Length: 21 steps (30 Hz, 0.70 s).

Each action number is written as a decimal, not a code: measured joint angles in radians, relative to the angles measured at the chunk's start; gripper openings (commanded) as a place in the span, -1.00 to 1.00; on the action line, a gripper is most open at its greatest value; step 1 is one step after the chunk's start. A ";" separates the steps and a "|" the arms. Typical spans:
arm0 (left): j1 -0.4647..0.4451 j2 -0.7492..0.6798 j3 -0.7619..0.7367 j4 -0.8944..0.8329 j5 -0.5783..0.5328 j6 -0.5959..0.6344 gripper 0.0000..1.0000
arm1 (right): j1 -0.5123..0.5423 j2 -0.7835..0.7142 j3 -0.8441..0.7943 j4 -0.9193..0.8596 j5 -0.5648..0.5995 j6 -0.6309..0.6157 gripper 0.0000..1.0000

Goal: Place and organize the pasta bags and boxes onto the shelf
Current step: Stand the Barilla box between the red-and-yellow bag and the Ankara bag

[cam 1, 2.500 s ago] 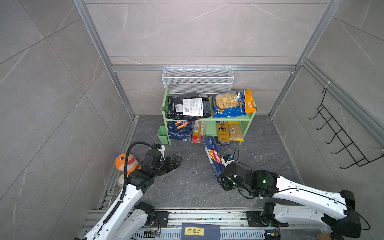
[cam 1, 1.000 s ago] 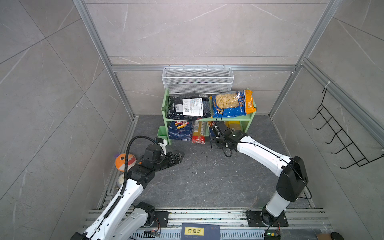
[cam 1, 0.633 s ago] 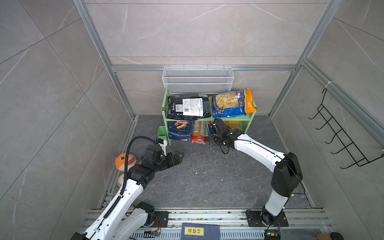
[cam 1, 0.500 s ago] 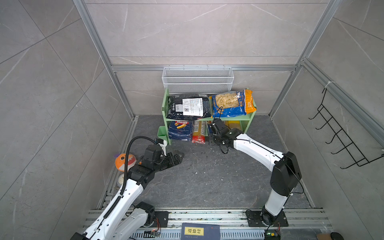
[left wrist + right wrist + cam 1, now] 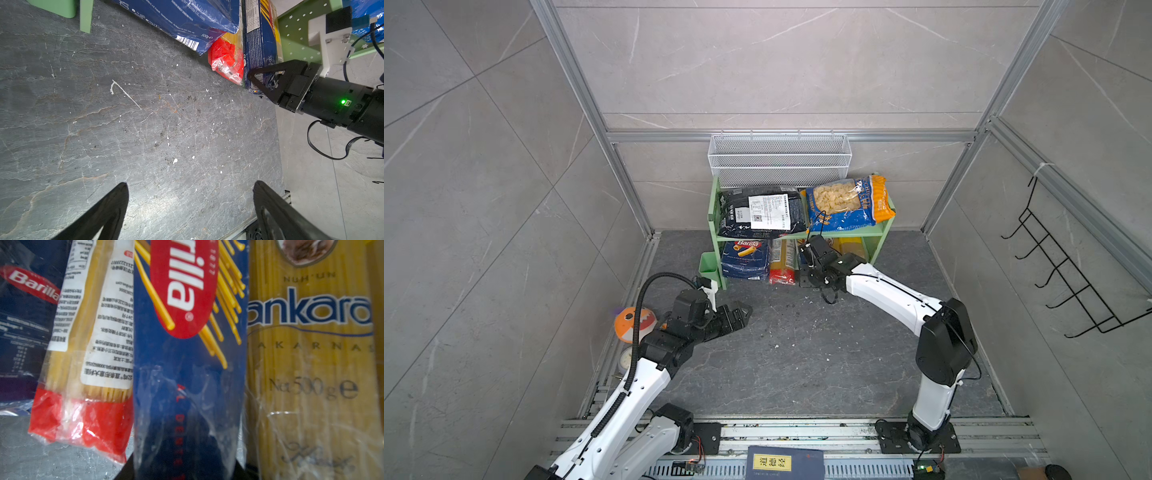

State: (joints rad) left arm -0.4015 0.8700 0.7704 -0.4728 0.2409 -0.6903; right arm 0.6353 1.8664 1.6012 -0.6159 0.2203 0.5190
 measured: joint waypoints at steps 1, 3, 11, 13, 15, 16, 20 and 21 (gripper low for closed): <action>0.000 0.000 0.000 0.000 0.000 0.000 0.91 | 0.000 0.003 0.005 0.002 0.001 0.002 0.24; 0.000 0.000 0.000 -0.001 0.000 0.000 0.91 | 0.000 0.010 0.018 0.009 0.000 0.000 0.39; 0.000 0.000 0.000 -0.002 0.000 0.000 0.91 | -0.002 0.010 0.040 0.039 0.000 0.001 0.55; 0.000 0.000 0.000 -0.002 0.000 0.000 0.91 | -0.002 0.010 0.040 0.039 0.000 0.001 0.56; 0.000 0.000 0.000 -0.002 0.001 0.000 0.91 | -0.002 0.009 0.040 0.039 0.000 0.001 0.57; 0.000 0.000 0.000 -0.002 0.001 0.000 0.91 | -0.002 0.008 0.040 0.039 0.000 0.001 0.58; 0.000 0.000 0.000 -0.002 0.001 0.000 0.91 | -0.003 -0.008 0.031 0.053 -0.004 0.002 0.65; 0.000 0.000 0.000 -0.002 0.001 0.000 0.91 | -0.004 -0.014 0.027 0.062 -0.005 0.004 0.67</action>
State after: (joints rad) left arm -0.4015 0.8703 0.7704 -0.4744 0.2420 -0.6903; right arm 0.6312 1.8523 1.6283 -0.5541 0.2153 0.5232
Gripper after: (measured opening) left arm 0.953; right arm 0.817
